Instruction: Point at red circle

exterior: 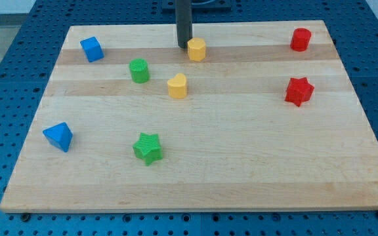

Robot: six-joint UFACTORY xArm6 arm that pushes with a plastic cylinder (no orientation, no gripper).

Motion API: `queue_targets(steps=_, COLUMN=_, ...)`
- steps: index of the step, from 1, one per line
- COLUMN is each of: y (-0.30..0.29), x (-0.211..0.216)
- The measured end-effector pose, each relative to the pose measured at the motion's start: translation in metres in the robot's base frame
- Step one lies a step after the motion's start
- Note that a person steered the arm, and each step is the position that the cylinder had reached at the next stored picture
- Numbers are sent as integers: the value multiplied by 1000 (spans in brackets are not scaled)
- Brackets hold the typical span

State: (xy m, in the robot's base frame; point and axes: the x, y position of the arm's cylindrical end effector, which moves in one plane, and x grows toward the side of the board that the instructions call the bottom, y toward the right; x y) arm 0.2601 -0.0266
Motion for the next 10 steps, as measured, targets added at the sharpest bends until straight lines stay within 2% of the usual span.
queue_targets(steps=2, y=16, x=-5)
queue_targets(steps=3, y=69, x=-12)
queue_targets(steps=4, y=85, x=-12)
queue_targets(steps=6, y=85, x=-11)
queue_targets(steps=7, y=85, x=74)
queue_targets(steps=8, y=85, x=118)
queue_targets(steps=10, y=138, x=-33)
